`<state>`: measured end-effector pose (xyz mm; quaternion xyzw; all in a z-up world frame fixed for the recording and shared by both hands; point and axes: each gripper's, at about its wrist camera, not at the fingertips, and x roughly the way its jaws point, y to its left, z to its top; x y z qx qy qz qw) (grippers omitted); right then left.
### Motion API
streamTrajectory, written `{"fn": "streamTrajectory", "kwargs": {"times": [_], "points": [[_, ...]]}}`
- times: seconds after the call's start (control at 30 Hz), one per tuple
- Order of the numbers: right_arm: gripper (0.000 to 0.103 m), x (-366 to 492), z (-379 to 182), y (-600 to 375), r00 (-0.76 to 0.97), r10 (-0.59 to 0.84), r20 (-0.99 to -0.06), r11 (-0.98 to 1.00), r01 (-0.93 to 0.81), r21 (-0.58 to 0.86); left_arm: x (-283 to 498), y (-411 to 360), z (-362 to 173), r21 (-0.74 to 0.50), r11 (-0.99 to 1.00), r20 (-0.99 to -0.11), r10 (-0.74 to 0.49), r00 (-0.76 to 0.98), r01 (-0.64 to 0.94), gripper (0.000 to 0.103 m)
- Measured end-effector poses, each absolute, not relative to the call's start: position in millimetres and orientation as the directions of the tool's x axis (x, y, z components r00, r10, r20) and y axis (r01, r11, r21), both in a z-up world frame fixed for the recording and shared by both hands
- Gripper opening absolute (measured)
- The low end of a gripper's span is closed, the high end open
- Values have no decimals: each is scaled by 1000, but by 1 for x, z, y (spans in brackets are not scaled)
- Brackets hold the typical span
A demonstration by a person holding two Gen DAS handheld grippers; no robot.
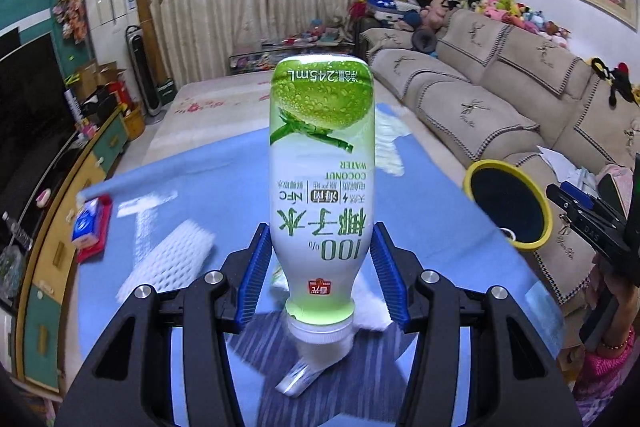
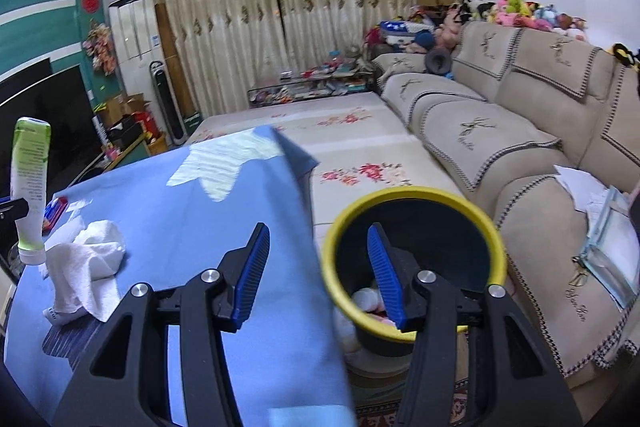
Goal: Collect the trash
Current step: 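Carry the coconut water bottle with the left gripper over the bin and release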
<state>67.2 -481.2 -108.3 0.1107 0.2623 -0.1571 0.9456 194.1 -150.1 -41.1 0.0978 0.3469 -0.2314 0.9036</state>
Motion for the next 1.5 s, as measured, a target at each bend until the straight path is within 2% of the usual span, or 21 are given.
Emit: {"fn": "streamTrajectory", "kwargs": {"times": [0.3, 0.63, 0.83, 1.13, 1.2, 1.23, 1.4, 1.5], "points": [[49, 37, -109, -527, 798, -312, -516, 881, 446, 157, 201, -228, -30, 21, 810, -668, -425, 611, 586, 51], [49, 9, -118, -576, 761, -384, -523, 824, 538, 179, 197, -364, -29, 13, 670, -681, -537, 497, 742, 51], [49, -2, -128, -596, 740, -405, -537, 795, 575, 193, 202, -457, -50, -27, 596, -708, -578, 406, 802, 51], [49, -13, -136, -614, 726, -414, -549, 774, 598, 207, 218, -554, -110, -61, 590, -765, -546, 342, 805, 51], [49, -13, -137, -615, 723, -415, -552, 771, 602, 207, 222, -559, -118, -70, 601, -764, -546, 344, 796, 64], [49, -13, -137, -615, 722, -415, -553, 772, 602, 207, 224, -560, -120, -63, 616, -757, -542, 365, 785, 75], [49, -10, -134, -608, 723, -409, -556, 779, 594, 201, 214, -533, -98, -73, 618, -714, -581, 392, 783, 82], [49, -7, -132, -601, 729, -399, -555, 790, 581, 195, 198, -487, -71, -73, 618, -667, -614, 423, 783, 89]]}}
